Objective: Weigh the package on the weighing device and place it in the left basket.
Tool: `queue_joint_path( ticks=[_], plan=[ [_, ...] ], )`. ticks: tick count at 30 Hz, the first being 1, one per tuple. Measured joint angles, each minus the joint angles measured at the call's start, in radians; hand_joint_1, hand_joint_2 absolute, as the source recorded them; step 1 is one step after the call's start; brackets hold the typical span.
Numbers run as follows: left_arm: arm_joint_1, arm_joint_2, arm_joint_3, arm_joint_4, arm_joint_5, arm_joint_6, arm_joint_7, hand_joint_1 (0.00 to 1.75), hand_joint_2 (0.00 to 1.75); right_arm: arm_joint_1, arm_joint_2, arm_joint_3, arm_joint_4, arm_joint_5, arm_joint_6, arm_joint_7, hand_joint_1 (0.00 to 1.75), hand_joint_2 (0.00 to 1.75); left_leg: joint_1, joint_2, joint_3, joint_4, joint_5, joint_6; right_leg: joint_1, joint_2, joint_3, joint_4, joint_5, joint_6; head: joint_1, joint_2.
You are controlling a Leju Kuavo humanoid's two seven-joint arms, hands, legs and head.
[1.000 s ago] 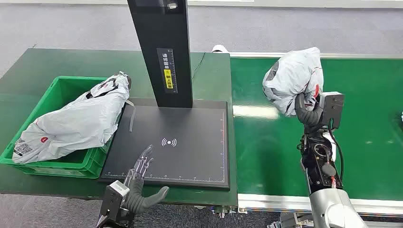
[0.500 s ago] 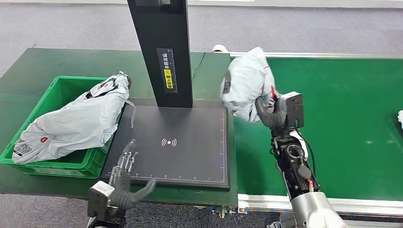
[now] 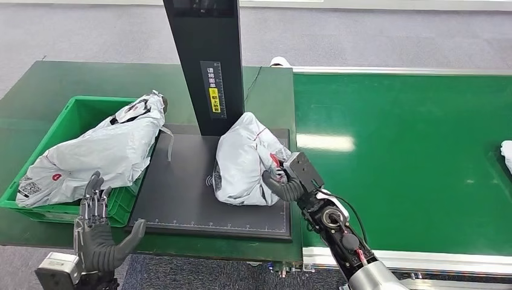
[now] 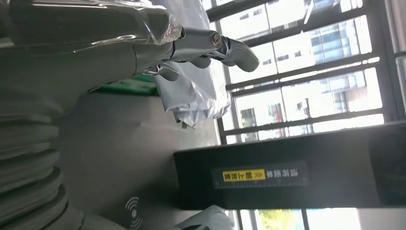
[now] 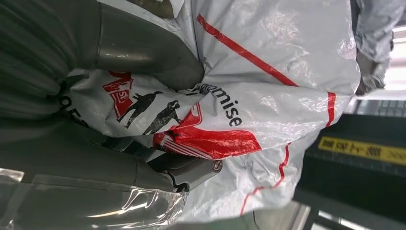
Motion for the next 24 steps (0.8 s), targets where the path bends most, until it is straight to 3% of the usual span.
queue_joint_path(
  ticks=[2,6,7,15,24],
  plan=[
    [0.011,-0.004,0.001,-0.014,-0.008,0.001,0.002,0.0,1.75,-0.005,0.006,0.022,0.013,0.001,-0.003,0.0,1.75,1.75,0.0,0.0,0.0,0.0,0.0,0.0,0.0,0.0,0.0,0.0,0.0,0.0,0.0,0.0],
    [0.021,-0.013,0.002,-0.027,-0.019,0.0,0.012,0.0,1.75,-0.013,0.017,0.053,0.034,-0.004,-0.004,0.0,0.07,1.75,0.0,0.0,0.0,0.0,0.0,0.0,0.0,0.0,0.0,0.0,0.0,0.0,0.0,0.0],
    [0.021,-0.015,0.002,-0.029,-0.021,-0.002,0.015,0.0,1.75,-0.014,0.02,0.057,0.038,-0.012,-0.002,0.001,0.0,1.75,0.0,0.0,0.0,0.0,0.0,0.0,0.0,0.0,0.0,0.0,0.0,0.0,0.0,0.0],
    [0.023,-0.024,0.003,-0.03,-0.034,-0.005,0.026,0.0,1.75,-0.005,0.021,0.022,-0.014,-0.185,0.002,-0.078,0.0,1.75,0.0,0.0,0.001,0.0,0.0,0.0,0.0,0.0,0.0,0.0,0.0,0.0,0.0,0.0],
    [0.063,-0.036,0.036,-0.065,-0.035,-0.005,0.013,0.0,1.75,0.111,-0.003,-0.137,-0.355,-0.406,-0.005,-0.126,0.0,1.75,0.0,0.0,0.001,0.0,-0.001,-0.001,0.0,0.0,0.0,0.0,0.0,0.0,0.0,0.0]
  ],
)
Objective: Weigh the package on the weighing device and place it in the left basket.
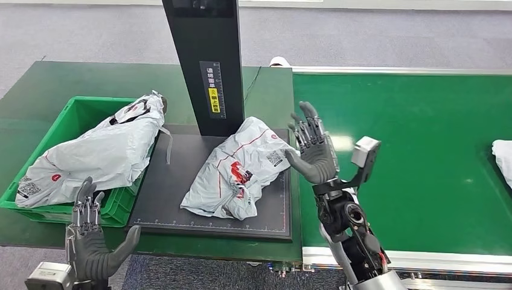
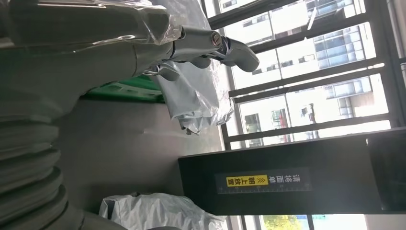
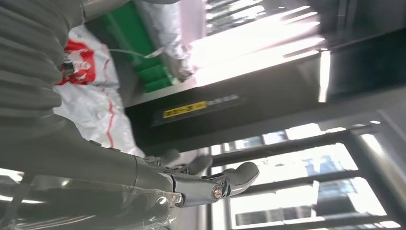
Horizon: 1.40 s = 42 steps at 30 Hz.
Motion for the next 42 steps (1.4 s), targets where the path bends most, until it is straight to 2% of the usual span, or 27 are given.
queue_joint_path(
  ticks=[3,8,11,14,17,22,29,35,42],
  plan=[
    [0.017,-0.008,0.007,-0.024,-0.03,-0.007,-0.003,0.0,1.75,0.077,0.001,-0.047,-0.114,-0.018,0.001,-0.007,0.0,1.75,0.0,0.0,0.0,0.0,0.0,0.0,0.0,0.0,0.0,0.0,0.0,0.0,0.0,0.0],
    [0.01,-0.013,-0.002,-0.039,-0.172,0.011,0.004,0.0,1.75,0.175,0.019,-0.115,-0.226,-0.026,0.01,-0.022,0.0,1.75,0.0,0.0,0.001,0.0,0.0,0.0,0.0,0.0,0.0,0.0,0.0,0.0,0.0,0.0],
    [-0.028,-0.011,-0.035,-0.032,-0.273,0.022,0.037,0.0,1.75,0.21,0.039,-0.155,-0.249,-0.035,0.028,-0.021,0.0,1.75,0.0,0.0,0.002,0.0,0.0,0.0,0.0,0.0,0.001,0.0,0.0,0.0,0.0,0.0],
    [-0.104,-0.002,-0.09,0.011,-0.389,0.042,0.101,0.0,1.75,0.228,0.061,-0.192,-0.255,-0.043,0.046,-0.009,0.0,1.75,0.0,0.0,0.003,0.0,0.0,0.0,0.0,0.0,0.003,0.0,0.0,0.0,0.0,0.0],
    [-0.201,0.007,-0.156,0.09,-0.481,0.063,0.162,0.0,1.75,0.236,0.08,-0.218,-0.256,-0.043,0.057,0.006,0.0,1.75,0.0,0.0,0.004,0.0,0.001,-0.001,0.0,0.0,0.003,0.0,0.0,-0.001,0.0,0.0],
    [-0.379,0.019,-0.257,0.282,-0.54,0.074,0.229,0.0,1.75,0.243,0.095,-0.241,-0.255,-0.047,0.068,0.029,0.0,1.75,0.0,0.0,0.004,0.0,0.001,-0.001,0.0,0.0,0.003,0.0,0.001,-0.001,0.0,0.0],
    [-0.581,0.036,-0.339,0.577,-0.608,0.095,0.279,0.0,1.75,0.249,0.103,-0.257,-0.245,-0.058,0.103,0.039,0.0,1.75,0.0,0.0,0.003,0.0,0.001,-0.001,0.0,0.0,0.003,0.0,0.001,-0.001,0.0,0.0],
    [-0.691,0.048,-0.376,0.783,-0.621,0.097,0.283,0.0,1.75,0.248,0.108,-0.263,-0.238,-0.099,0.143,0.057,0.0,1.75,0.0,0.0,0.003,0.0,0.001,-0.001,0.0,0.0,0.003,0.0,0.001,-0.001,0.0,0.0],
    [-0.769,0.066,-0.39,0.931,-0.619,0.088,0.278,0.0,1.75,0.247,0.108,-0.268,-0.238,-0.125,0.16,0.072,0.0,1.75,0.0,0.0,0.003,0.0,0.001,-0.001,0.0,0.0,0.003,0.0,0.001,-0.001,0.0,0.0]
  ],
)
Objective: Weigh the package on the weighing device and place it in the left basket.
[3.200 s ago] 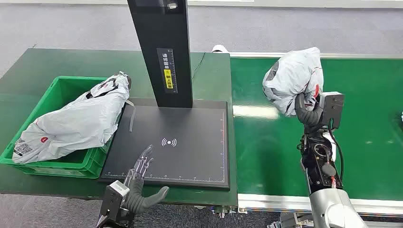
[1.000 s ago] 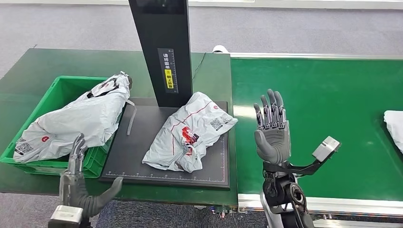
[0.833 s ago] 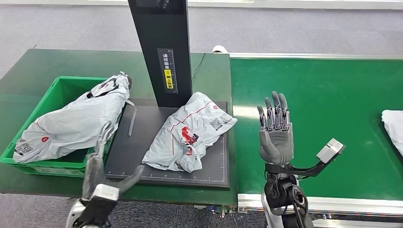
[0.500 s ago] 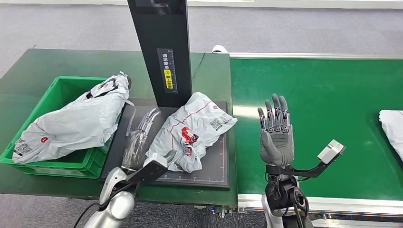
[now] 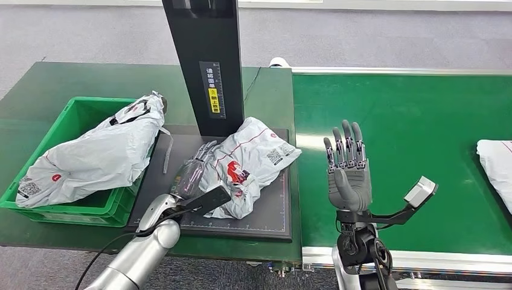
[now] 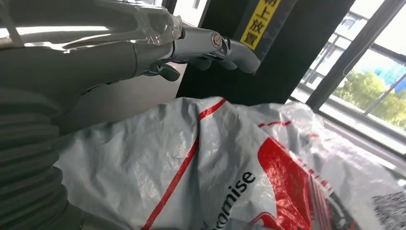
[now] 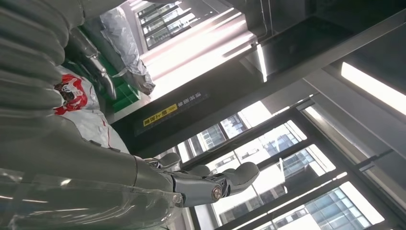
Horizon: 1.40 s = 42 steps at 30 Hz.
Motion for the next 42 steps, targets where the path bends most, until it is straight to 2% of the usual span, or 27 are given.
queue_joint_path(
  ticks=[7,9,11,13,14,24,31,36,42],
  plan=[
    [-0.041,0.003,-0.049,0.09,-0.018,-0.016,-0.029,0.01,1.75,0.001,0.0,-0.003,0.0,-0.012,0.023,0.007,0.0,1.75,0.0,0.0,0.0,0.0,0.0,0.0,0.0,0.0,0.0,0.0,0.0,0.0,0.0,0.0],
    [-0.048,0.004,-0.062,0.103,-0.013,-0.017,-0.035,0.47,1.75,0.002,0.001,-0.003,0.0,-0.012,0.024,0.007,0.0,1.75,0.0,0.0,0.0,0.0,0.0,0.0,0.0,0.0,0.0,0.0,0.0,0.0,0.0,0.0],
    [-0.053,0.005,-0.072,0.112,-0.004,-0.021,-0.039,1.22,1.75,0.002,0.002,-0.004,0.0,-0.012,0.024,0.008,0.0,1.75,0.0,0.0,0.0,0.0,0.0,0.0,0.0,0.0,0.0,0.0,0.0,0.0,0.0,0.0],
    [-0.057,0.007,-0.082,0.12,0.008,-0.026,-0.042,1.64,1.75,0.003,0.002,-0.004,0.0,-0.012,0.024,0.009,0.0,1.75,0.0,0.0,0.0,0.0,0.0,0.0,0.0,0.0,0.0,0.0,0.0,0.0,0.0,0.0],
    [-0.059,0.008,-0.086,0.123,0.013,-0.029,-0.044,1.73,1.75,0.003,0.002,-0.004,0.0,-0.012,0.024,0.009,0.0,1.75,0.0,0.0,0.0,0.0,0.0,0.0,0.0,0.0,0.0,0.0,0.0,0.0,0.0,0.0],
    [-0.094,0.016,-0.105,0.141,0.07,-0.028,-0.064,1.75,1.75,0.0,0.002,-0.005,0.004,-0.012,0.021,0.011,0.0,1.75,0.0,0.0,0.0,0.0,0.0,0.0,0.0,0.0,0.0,0.0,0.0,0.0,0.0,0.0],
    [-0.084,0.027,-0.102,0.11,0.176,-0.001,-0.126,1.75,1.75,0.002,0.002,-0.011,0.008,-0.011,0.016,0.011,0.0,1.75,0.0,0.0,0.0,0.0,0.0,0.0,0.0,0.0,0.0,0.0,0.0,0.0,0.0,0.0],
    [-0.023,0.057,-0.071,-0.036,0.336,0.03,-0.181,1.75,1.75,0.016,0.0,-0.017,0.007,-0.014,0.003,0.011,0.0,1.75,0.0,0.0,-0.002,0.0,0.0,0.0,0.0,0.0,-0.002,0.0,0.0,0.0,0.0,0.0],
    [0.076,0.091,0.013,-0.321,0.593,0.015,-0.247,1.75,1.75,0.034,-0.006,-0.027,0.003,-0.024,-0.023,0.009,0.0,1.75,0.0,0.0,-0.003,0.0,0.0,0.0,0.0,0.0,-0.003,0.0,0.0,0.0,0.0,0.0]
  ],
)
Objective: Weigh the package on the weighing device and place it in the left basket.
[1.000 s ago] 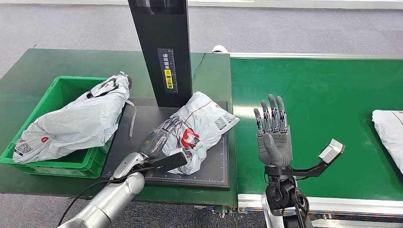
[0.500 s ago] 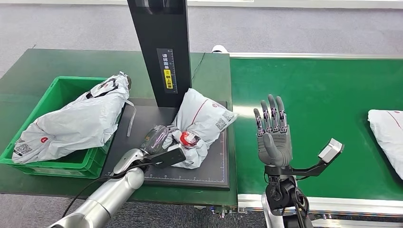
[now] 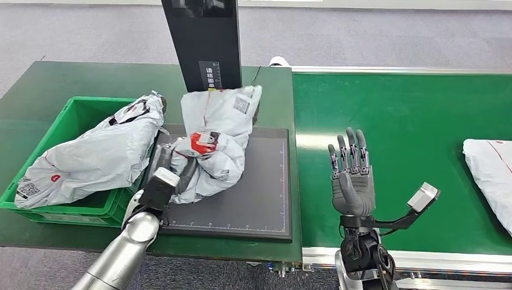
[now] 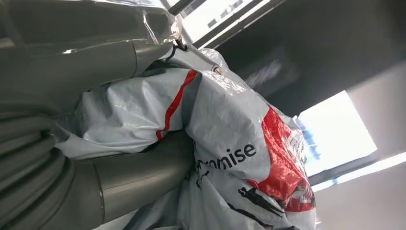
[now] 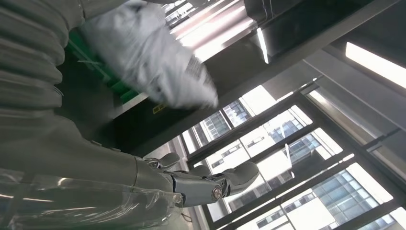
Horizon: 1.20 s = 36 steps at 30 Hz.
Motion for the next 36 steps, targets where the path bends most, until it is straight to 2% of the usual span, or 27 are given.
queue_joint_path(
  ticks=[4,11,18,24,36],
  plan=[
    [0.066,0.013,0.061,-0.193,0.111,-0.01,-0.042,1.75,1.75,0.016,-0.003,-0.008,-0.009,-0.005,-0.012,-0.004,0.0,1.75,0.0,0.0,0.0,0.0,0.0,0.0,0.0,0.0,0.0,0.0,0.0,0.0,0.0,0.0],
    [0.154,0.02,0.16,-0.473,0.195,0.001,-0.112,1.75,1.75,0.041,-0.005,-0.02,-0.018,-0.006,-0.017,-0.005,0.0,1.75,0.0,0.0,0.0,0.0,0.0,0.0,0.0,0.0,0.0,0.0,0.0,0.0,0.0,0.0],
    [0.181,0.014,0.304,-0.671,0.327,0.022,-0.128,1.75,1.75,0.053,-0.001,-0.033,-0.03,-0.003,-0.023,-0.006,0.0,1.75,0.0,0.0,0.0,0.0,0.0,0.0,0.0,0.0,0.0,0.0,0.0,0.0,0.0,0.0],
    [0.18,0.007,0.436,-0.722,0.373,0.023,-0.115,1.75,1.75,0.055,0.002,-0.036,-0.034,-0.002,-0.023,-0.006,0.0,1.75,0.0,0.0,0.0,0.0,0.0,0.0,0.0,0.0,0.0,0.0,0.0,0.0,0.0,0.0],
    [0.18,-0.006,0.484,-0.737,0.37,0.023,-0.114,1.75,1.75,0.055,0.007,-0.036,-0.035,-0.001,-0.023,-0.006,0.0,1.75,0.0,0.0,0.0,0.0,0.0,0.0,0.0,0.0,0.0,0.0,0.0,0.0,0.0,0.0]
  ],
)
